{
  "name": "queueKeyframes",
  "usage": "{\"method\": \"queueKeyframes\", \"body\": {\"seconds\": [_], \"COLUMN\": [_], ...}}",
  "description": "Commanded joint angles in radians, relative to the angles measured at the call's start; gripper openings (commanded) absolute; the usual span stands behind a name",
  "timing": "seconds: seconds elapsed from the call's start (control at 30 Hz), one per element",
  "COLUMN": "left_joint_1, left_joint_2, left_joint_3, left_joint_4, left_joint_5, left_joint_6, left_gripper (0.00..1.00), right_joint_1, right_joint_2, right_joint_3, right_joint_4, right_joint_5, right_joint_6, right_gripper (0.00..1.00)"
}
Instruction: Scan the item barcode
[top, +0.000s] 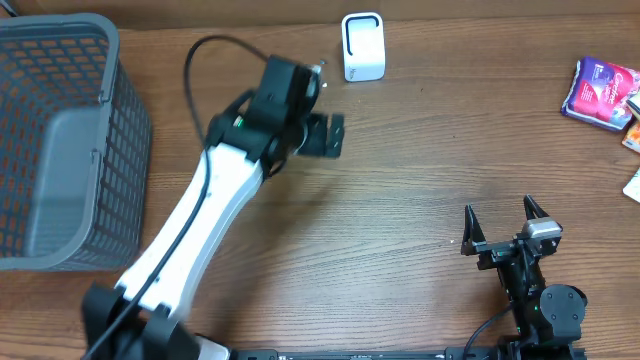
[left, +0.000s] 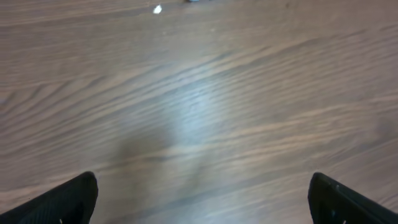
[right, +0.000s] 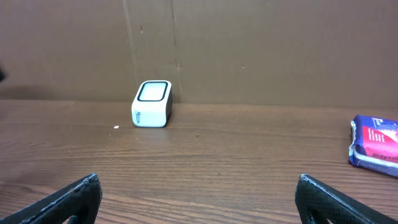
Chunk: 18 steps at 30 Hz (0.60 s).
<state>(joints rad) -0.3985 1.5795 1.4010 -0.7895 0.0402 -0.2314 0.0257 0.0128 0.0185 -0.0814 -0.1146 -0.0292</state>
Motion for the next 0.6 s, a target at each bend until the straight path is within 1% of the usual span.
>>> {"method": "queueKeyframes", "body": {"seconds": [0.0, 0.13, 0.2, 0.23, 0.3, 0.43, 0.57], "left_joint_1": [0.005, 0.007, 0.010, 0.023, 0.035, 0.038, 0.040], "left_joint_2": [-0.163, -0.362, -0.477, -0.571, -0.650, -0.731, -0.730], "left_joint_3": [-0.167, -0.298, -0.361, -0.413, -0.465, -0.551, -0.605], "left_joint_4": [0.052, 0.108, 0.115, 0.114, 0.114, 0.114, 0.128], "left_joint_5": [-0.023, -0.023, -0.024, -0.017, -0.009, -0.018, -0.023], "left_joint_6": [0.098, 0.124, 0.124, 0.122, 0.120, 0.121, 0.128], "left_gripper": [1.00, 1.00, 1.00, 1.00, 1.00, 1.00, 1.00], "right_joint_1": [-0.006, -0.006, -0.005, -0.006, -0.006, -0.006, -0.006], "right_joint_2": [-0.010, -0.010, -0.010, -0.010, -0.010, -0.010, -0.010], "right_joint_3": [-0.011, -0.011, -0.011, -0.011, -0.011, -0.011, -0.011], "right_joint_4": [0.005, 0.005, 0.005, 0.005, 0.005, 0.005, 0.005], "right_joint_5": [0.009, 0.009, 0.009, 0.009, 0.009, 0.009, 0.009], "right_joint_6": [0.002, 0.002, 0.002, 0.002, 0.002, 0.002, 0.002], "right_gripper": [1.00, 1.00, 1.00, 1.00, 1.00, 1.00, 1.00]}}
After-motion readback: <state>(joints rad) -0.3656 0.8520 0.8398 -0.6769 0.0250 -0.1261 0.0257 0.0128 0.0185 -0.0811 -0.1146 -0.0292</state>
